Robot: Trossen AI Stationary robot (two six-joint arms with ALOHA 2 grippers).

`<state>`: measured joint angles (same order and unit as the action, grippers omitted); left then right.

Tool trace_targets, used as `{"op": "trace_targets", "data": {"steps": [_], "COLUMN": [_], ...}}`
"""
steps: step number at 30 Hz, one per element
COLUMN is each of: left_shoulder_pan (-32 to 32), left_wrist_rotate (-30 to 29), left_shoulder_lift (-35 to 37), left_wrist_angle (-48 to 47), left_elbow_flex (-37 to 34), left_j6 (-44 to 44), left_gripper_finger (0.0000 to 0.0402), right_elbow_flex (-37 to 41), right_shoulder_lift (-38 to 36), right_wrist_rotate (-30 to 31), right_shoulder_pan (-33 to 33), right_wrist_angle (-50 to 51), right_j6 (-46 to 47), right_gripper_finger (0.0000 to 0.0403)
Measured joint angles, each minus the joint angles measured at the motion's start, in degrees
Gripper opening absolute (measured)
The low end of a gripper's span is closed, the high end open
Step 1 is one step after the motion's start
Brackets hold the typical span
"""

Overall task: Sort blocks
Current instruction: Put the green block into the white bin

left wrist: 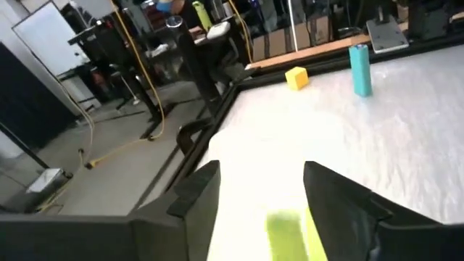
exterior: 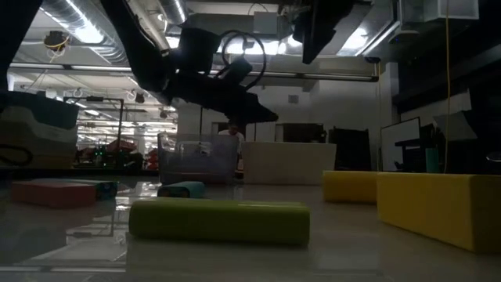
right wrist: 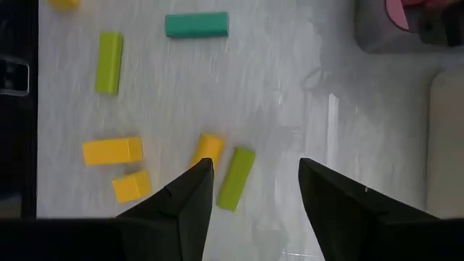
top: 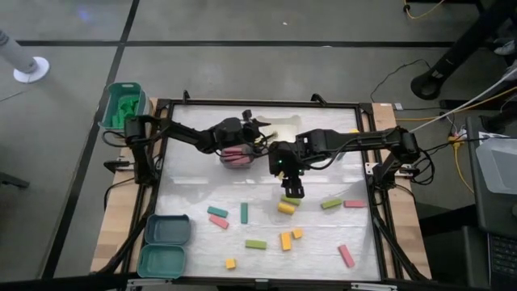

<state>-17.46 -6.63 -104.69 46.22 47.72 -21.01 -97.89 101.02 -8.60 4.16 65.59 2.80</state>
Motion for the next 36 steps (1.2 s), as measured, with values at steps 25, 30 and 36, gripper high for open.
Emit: {"op": "trace_targets", "data": {"steps": [25, 30, 36], "left_shoulder_pan": [11.3, 17.7, 28.4], "left_wrist_rotate": [0.1, 0.1, 0.1], "left_shoulder_lift": [35.7, 37.9, 37.9], "left_wrist_angle": [-64.6, -65.4, -65.4], "left_elbow_flex": [-0.2, -1.5, -3.1], "left_j6": [20.5, 25.4, 33.7], "left_gripper_finger": [0.0208, 0.0208, 0.0208], "right_elbow_flex": [0.1, 0.1, 0.1], "right_shoulder_lift": [8.2, 9.4, 12.0], "right_wrist_rotate": [1.2, 0.9, 3.0], "right_shoulder_pan": [10.9, 12.3, 16.5], "right_wrist_angle": [-10.8, -13.8, -20.1], "right_j6": [8.9, 12.6, 16.7], "right_gripper_finger": [0.0202, 0.0202, 0.0202]}}
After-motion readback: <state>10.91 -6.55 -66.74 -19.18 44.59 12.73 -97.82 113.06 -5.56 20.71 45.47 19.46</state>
